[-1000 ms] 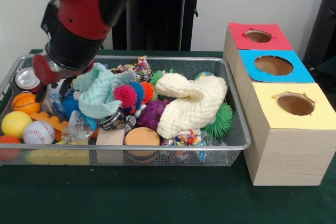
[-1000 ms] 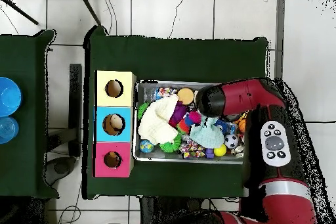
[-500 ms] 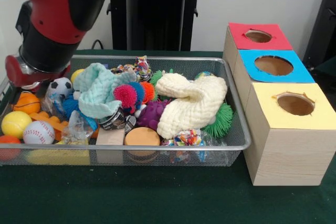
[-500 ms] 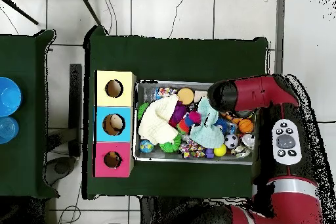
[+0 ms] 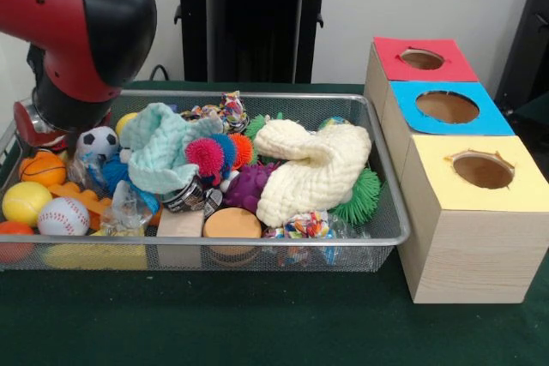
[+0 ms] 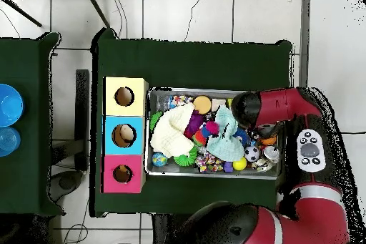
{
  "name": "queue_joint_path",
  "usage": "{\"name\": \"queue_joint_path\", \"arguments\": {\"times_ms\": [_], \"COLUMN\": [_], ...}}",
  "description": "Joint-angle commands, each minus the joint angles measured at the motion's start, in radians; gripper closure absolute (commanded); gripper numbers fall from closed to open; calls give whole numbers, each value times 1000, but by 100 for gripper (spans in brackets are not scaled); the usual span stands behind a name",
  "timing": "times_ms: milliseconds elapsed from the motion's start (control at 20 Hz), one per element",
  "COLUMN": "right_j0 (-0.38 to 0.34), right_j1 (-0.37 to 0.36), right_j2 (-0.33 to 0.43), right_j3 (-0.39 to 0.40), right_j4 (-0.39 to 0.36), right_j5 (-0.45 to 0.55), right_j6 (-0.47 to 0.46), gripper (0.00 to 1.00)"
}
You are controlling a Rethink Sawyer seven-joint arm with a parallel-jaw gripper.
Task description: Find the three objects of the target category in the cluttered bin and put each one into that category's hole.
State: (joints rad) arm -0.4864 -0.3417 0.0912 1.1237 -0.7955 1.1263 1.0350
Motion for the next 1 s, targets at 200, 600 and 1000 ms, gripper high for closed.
{"name": "queue_joint_path", "arguments": {"times_ms": [200, 600, 1000], "right_j0": [3, 29, 46], "right_j1": [77, 132, 177], "right_j2": [7, -29, -65], "right_j3": [-31, -88, -131], "right_j4": [-24, -62, -72], "right_j5": [142, 192, 198], "right_j6": [-146, -134, -117], "gripper": [0, 0, 0]}}
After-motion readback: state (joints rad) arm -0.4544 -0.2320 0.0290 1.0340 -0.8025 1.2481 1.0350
